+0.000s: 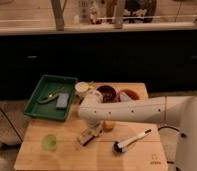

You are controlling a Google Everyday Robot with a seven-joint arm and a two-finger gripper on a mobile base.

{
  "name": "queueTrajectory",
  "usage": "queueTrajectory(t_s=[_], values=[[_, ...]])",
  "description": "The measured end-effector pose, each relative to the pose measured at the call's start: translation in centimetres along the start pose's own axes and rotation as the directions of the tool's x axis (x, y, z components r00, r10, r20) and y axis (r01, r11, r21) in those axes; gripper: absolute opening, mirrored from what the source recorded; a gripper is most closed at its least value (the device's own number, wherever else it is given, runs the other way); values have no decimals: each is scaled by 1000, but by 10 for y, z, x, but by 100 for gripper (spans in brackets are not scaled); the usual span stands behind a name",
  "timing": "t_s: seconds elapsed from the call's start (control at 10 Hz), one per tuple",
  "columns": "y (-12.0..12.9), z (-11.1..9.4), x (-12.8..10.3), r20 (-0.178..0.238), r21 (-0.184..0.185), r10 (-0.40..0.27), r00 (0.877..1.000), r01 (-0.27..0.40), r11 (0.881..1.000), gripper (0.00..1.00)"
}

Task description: Wipe table surface with eraser

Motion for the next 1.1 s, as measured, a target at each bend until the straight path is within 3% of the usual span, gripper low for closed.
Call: queueTrajectory(t_s=[0.4, 0.5, 0.7, 1.1], values=[[-47, 9, -67, 62, 25, -75, 995, 74, 997, 0], [-37, 12, -77, 78, 9, -84, 993, 83, 996, 0], [-13, 11, -71, 91, -4, -84, 992, 85, 996, 0], [53, 1, -35, 85, -20, -54, 995, 56, 998, 0]])
